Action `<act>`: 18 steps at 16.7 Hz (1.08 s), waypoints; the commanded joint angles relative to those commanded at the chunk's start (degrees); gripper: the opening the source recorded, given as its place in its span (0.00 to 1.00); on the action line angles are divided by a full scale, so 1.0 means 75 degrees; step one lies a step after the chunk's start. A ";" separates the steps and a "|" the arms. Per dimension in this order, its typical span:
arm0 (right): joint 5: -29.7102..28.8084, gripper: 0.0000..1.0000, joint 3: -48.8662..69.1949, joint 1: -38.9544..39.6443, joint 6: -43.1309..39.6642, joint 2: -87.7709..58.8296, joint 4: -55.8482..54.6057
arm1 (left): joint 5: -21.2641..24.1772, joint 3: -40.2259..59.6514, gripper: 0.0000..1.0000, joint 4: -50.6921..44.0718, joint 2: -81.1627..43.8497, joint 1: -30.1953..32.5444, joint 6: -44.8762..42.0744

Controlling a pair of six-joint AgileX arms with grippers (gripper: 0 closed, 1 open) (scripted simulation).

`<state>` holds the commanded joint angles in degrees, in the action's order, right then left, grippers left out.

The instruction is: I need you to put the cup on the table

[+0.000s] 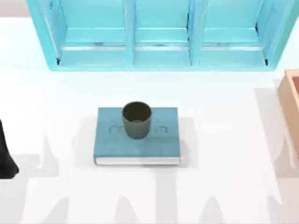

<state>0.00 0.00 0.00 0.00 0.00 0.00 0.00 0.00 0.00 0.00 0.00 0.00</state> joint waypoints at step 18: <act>-0.1436 1.00 0.8230 0.3250 0.2706 -0.7794 0.4977 | 0.0000 0.0000 1.00 0.0000 0.0000 0.0000 0.0000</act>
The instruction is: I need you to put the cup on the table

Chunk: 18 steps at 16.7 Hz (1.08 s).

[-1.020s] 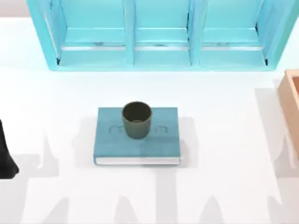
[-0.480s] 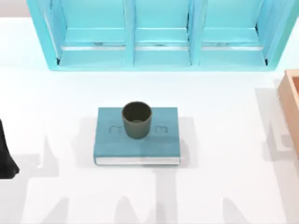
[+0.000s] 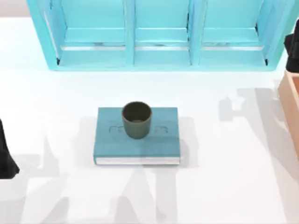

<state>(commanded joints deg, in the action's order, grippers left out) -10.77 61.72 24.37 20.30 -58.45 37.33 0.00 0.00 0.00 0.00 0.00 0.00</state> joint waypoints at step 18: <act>-0.0424 1.00 1.1424 0.3683 0.4215 -1.0707 0.6893 | 0.0000 0.0000 1.00 0.0000 0.0000 0.0000 0.0000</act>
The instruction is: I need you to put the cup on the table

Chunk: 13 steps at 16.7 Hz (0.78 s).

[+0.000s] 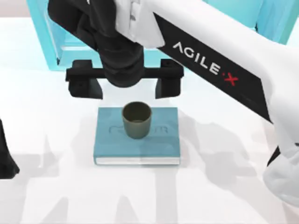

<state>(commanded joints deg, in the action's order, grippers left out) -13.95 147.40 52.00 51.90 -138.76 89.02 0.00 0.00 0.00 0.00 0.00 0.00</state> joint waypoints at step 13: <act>0.0017 1.00 0.0104 0.0058 0.0111 -0.0342 -0.0413 | 0.0000 0.0000 1.00 0.0000 0.0000 0.0000 0.0000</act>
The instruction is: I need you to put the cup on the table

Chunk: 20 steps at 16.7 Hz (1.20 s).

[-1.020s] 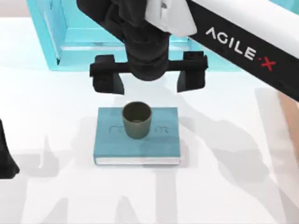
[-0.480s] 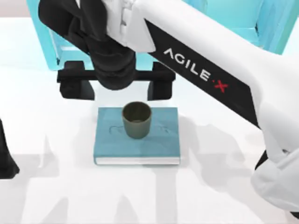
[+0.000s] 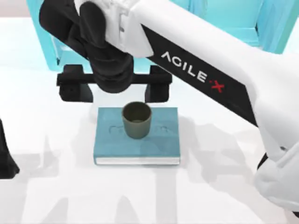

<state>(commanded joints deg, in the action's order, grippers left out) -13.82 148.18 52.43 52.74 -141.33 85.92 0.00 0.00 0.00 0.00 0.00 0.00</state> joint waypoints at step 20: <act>0.0050 0.47 -0.2824 -0.0256 -0.0256 0.0161 -0.2684 | 0.0000 0.0000 1.00 0.0000 0.0000 0.0000 0.0000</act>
<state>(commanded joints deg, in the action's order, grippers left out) -13.45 127.00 50.51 50.82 -140.12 65.80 0.00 0.00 0.00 0.00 0.00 0.00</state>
